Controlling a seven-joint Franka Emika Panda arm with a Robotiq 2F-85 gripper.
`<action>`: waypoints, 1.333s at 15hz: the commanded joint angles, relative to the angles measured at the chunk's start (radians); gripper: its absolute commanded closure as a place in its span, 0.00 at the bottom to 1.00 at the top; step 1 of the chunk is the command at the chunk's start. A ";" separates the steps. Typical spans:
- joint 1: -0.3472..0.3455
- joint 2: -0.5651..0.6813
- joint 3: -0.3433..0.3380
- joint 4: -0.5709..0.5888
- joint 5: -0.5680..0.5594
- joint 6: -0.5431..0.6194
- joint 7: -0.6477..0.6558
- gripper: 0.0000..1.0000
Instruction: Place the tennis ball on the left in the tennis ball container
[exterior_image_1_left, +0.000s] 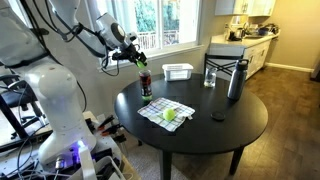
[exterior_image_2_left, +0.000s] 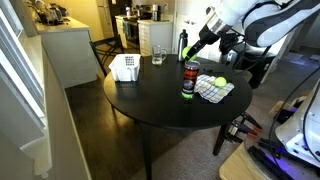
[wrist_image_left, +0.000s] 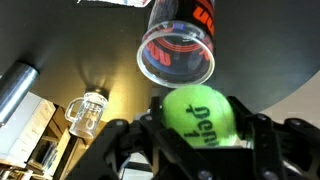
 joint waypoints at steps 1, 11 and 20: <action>0.002 -0.028 -0.002 -0.024 0.022 -0.011 0.026 0.59; 0.010 -0.021 -0.014 -0.015 0.109 -0.100 0.014 0.59; 0.015 -0.018 -0.018 -0.016 0.139 -0.133 0.007 0.11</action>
